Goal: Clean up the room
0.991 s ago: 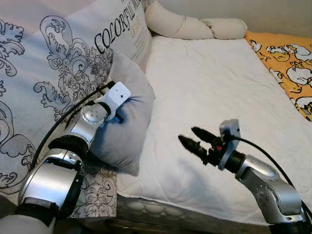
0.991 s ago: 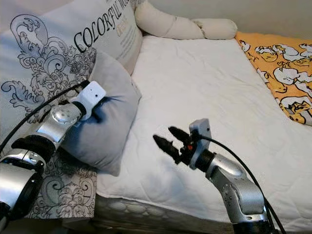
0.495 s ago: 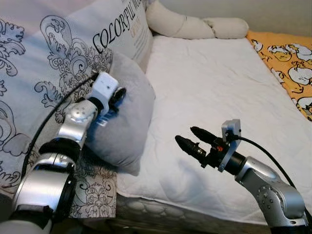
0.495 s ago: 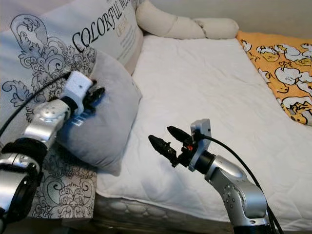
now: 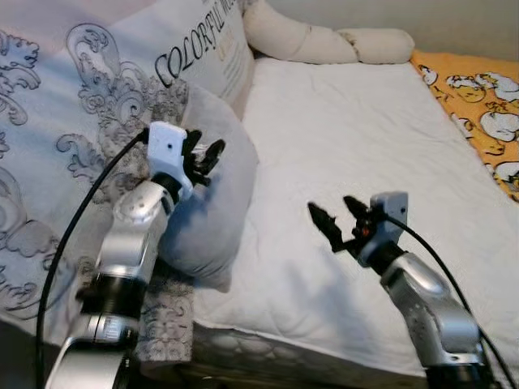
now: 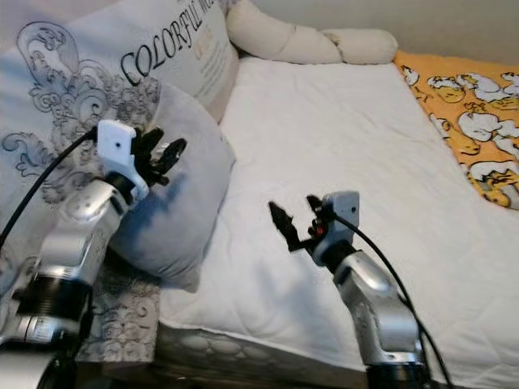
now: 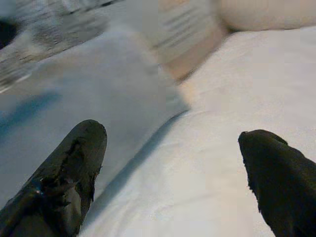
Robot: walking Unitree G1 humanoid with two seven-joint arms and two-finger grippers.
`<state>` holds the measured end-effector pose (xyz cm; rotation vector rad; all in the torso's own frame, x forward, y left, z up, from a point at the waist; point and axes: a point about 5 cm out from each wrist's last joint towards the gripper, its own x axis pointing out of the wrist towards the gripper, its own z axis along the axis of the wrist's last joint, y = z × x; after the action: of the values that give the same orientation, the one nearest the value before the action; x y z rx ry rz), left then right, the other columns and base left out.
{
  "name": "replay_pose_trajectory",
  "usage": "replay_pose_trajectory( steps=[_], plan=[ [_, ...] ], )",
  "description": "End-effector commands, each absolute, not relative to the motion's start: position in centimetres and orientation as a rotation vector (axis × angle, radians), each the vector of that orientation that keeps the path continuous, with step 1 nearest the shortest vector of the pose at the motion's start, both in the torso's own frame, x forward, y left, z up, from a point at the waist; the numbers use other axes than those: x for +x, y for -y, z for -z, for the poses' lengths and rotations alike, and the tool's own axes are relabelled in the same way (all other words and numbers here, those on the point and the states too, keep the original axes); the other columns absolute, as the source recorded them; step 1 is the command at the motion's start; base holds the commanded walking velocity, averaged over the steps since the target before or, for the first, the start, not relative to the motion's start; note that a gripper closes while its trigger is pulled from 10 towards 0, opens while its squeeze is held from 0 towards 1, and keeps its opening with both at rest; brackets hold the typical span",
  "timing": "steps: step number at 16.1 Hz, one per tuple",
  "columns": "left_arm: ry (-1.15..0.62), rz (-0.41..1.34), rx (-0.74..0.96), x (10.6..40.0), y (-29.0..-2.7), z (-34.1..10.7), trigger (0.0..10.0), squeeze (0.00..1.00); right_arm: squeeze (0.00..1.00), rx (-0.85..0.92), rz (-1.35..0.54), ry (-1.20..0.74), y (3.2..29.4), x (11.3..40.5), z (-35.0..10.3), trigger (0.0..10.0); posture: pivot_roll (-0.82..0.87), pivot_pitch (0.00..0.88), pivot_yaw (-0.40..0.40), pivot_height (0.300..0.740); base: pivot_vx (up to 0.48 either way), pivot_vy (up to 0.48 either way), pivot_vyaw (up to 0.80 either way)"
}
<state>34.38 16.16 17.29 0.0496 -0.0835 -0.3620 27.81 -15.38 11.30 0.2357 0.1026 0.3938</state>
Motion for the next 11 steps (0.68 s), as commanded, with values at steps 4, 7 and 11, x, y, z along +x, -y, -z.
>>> replay_pose_trajectory(
  steps=[4,7,11],
  plan=[
    [0.004,0.339,0.082,32.6,-15.7,-15.9,10.0,1.00,1.00,0.247,-0.236,-0.062,16.0,27.7,-11.4,10.0,-0.01,0.000,0.001,0.740,0.000,-0.480,0.00],
    [-0.071,0.256,0.086,31.3,-17.3,-14.1,10.0,1.00,1.00,0.253,-0.140,-0.100,16.1,27.3,-10.3,10.0,-0.01,0.000,-0.008,0.740,0.000,-0.480,0.00],
    [-0.191,0.148,0.119,29.0,-19.7,-11.3,10.0,1.00,1.00,0.245,-0.102,-0.130,16.5,27.5,-9.7,10.0,0.02,0.000,-0.030,0.740,0.000,-0.480,0.00]
  ],
)
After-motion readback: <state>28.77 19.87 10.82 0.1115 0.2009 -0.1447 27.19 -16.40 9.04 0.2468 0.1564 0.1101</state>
